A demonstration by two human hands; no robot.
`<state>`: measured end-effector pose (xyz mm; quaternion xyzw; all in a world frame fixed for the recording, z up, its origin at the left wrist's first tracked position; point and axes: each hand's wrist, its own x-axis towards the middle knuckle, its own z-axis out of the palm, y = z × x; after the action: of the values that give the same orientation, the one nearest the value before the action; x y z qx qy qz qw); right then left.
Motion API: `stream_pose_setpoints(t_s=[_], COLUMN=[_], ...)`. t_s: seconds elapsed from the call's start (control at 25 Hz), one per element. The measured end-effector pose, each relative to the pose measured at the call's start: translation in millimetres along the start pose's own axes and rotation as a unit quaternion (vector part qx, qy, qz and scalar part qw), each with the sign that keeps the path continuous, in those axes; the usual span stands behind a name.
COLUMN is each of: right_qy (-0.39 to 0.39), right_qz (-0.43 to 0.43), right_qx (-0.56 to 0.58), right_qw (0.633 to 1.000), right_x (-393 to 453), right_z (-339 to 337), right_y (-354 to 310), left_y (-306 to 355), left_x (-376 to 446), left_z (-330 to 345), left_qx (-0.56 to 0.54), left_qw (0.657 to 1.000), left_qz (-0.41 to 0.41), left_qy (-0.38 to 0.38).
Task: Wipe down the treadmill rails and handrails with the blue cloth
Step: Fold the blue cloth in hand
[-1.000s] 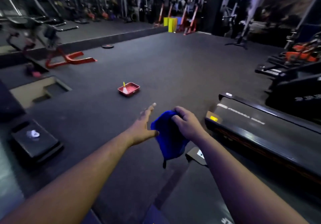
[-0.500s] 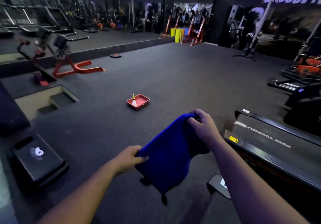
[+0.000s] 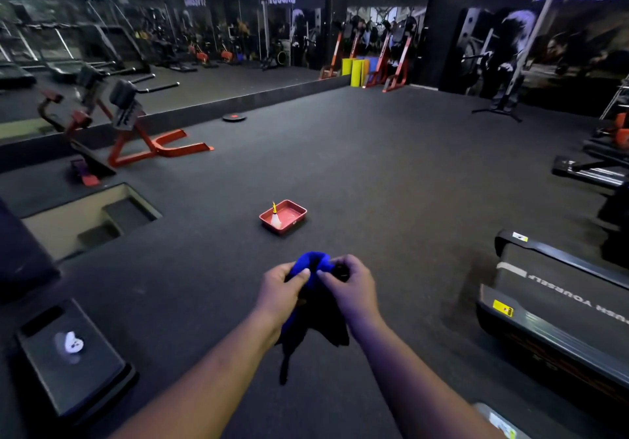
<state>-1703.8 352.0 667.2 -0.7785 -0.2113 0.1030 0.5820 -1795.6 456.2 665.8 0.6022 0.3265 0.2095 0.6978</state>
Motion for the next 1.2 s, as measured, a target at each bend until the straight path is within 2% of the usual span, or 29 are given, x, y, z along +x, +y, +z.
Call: stream_pose_setpoints(t_s=[0.12,0.2,0.32,0.44,0.48,0.56,0.68,0.8,0.92,1.04,1.12,1.2], right_qy=[-0.049,-0.109,-0.225,-0.244,-0.229,-0.22,-0.256,-0.259,-0.261,-0.267,-0.266,-0.268], right_qz=[-0.03,-0.048,-0.016,0.039,0.028,-0.037,-0.072,-0.082,-0.054,-0.037,-0.03,-0.022], right_qx=[0.008,0.022,0.057,0.099,0.074,-0.064,-0.279,-0.386,-0.404,-0.414,-0.415,-0.408], right_qw=[0.998,0.993,0.973,0.964,0.97,0.973,0.923,0.881,0.875,0.869,0.87,0.873], right_x=[56.4,103.2,189.1,286.3,315.8,375.3,471.8,560.2,638.5,720.8,776.8,837.8], right_z=[37.4,44.8,48.0,59.1,65.0,81.5,124.2,172.2,216.0,254.9,276.0,298.7], right_y=[5.5,10.2,12.7,21.4,24.4,34.9,53.0,76.1,81.7,82.2,86.8,100.8], left_y=[5.0,12.1,25.8,41.3,45.7,52.2,58.8,57.0,65.5,86.9,97.2,97.8], left_x=[79.5,130.7,209.1,287.8,311.8,365.0,470.4,578.7,680.4,779.5,841.3,906.6], left_z=[12.2,14.4,14.0,9.8,7.2,-1.1,-22.5,-49.2,-75.9,-91.6,-90.8,-86.1], left_qx=[-0.005,0.007,0.025,0.051,0.071,0.118,0.163,0.208,0.338,0.507,0.56,0.584], left_qw=[1.0,0.999,0.998,0.996,0.995,0.99,0.982,0.97,0.929,0.846,0.812,0.794], left_qz=[0.014,0.018,0.011,0.003,-0.001,-0.007,-0.017,-0.011,0.001,0.023,0.031,0.024], left_qy=[-0.024,-0.036,-0.048,-0.069,-0.073,-0.081,-0.095,-0.125,-0.152,-0.161,-0.163,-0.167])
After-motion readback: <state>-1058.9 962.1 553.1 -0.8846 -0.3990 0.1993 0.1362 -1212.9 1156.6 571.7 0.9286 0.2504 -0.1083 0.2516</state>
